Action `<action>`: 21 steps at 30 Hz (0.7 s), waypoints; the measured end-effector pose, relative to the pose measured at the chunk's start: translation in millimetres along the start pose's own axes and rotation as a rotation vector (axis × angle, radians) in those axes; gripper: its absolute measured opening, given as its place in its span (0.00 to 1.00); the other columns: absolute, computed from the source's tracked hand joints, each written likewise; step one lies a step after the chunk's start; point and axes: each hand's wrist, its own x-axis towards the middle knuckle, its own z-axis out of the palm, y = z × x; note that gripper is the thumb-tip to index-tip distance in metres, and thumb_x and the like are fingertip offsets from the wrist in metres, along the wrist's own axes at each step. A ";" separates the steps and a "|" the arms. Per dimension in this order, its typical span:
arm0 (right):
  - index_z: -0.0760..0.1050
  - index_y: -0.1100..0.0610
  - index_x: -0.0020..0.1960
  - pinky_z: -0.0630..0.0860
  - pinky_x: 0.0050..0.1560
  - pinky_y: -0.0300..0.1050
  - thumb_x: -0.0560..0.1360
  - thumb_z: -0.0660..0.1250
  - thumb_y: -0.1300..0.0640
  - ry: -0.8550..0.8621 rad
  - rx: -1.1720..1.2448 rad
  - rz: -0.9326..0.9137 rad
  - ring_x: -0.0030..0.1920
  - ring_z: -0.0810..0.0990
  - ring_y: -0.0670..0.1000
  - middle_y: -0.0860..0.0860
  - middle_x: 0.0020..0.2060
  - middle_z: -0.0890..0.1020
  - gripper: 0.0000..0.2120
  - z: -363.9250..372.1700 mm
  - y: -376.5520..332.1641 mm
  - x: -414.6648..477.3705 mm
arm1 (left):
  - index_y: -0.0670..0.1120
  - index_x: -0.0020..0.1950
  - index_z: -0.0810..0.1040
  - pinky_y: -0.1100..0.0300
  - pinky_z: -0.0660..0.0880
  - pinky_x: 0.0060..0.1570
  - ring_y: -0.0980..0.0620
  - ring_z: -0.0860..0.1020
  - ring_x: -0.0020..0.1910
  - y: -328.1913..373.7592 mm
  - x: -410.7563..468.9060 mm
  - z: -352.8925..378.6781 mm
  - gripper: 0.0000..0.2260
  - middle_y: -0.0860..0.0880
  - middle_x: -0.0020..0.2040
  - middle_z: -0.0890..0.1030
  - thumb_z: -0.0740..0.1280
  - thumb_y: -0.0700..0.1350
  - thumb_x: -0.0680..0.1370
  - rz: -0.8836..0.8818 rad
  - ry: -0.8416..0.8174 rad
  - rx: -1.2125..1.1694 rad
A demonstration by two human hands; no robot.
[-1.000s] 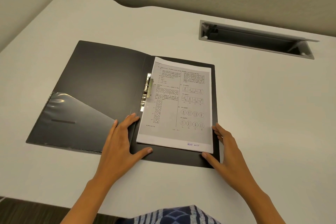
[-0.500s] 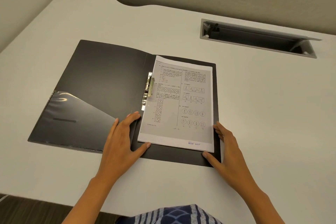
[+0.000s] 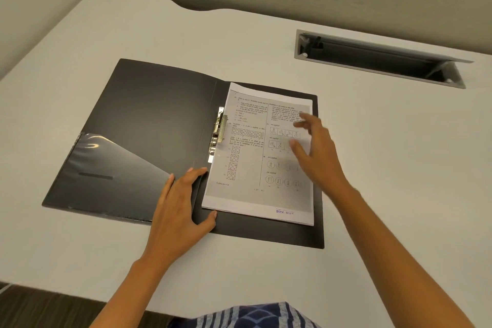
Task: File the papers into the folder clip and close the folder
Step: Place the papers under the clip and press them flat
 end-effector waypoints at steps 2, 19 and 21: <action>0.60 0.53 0.70 0.63 0.61 0.40 0.77 0.64 0.57 -0.020 -0.035 -0.005 0.65 0.69 0.50 0.51 0.64 0.73 0.24 5.6 -7.6 38.7 | 0.56 0.70 0.60 0.46 0.56 0.66 0.66 0.52 0.67 0.4 -0.8 -0.6 0.35 0.59 0.68 0.66 0.69 0.59 0.67 -0.038 -0.016 -0.014; 0.59 0.55 0.69 0.73 0.59 0.50 0.77 0.59 0.65 -0.268 -0.245 -0.037 0.60 0.75 0.58 0.56 0.64 0.75 0.23 36.3 -10.1 153.3 | 0.53 0.70 0.61 0.44 0.55 0.65 0.75 0.42 0.67 6.2 1.9 -2.6 0.35 0.60 0.65 0.63 0.71 0.55 0.66 -0.035 -0.001 -0.019; 0.59 0.56 0.69 0.73 0.59 0.50 0.77 0.59 0.65 -0.270 -0.248 -0.040 0.60 0.75 0.58 0.56 0.63 0.75 0.22 36.9 -9.7 153.3 | 0.53 0.70 0.61 0.44 0.55 0.65 0.76 0.43 0.67 6.6 1.5 -2.4 0.35 0.59 0.65 0.64 0.71 0.55 0.66 -0.032 0.002 -0.017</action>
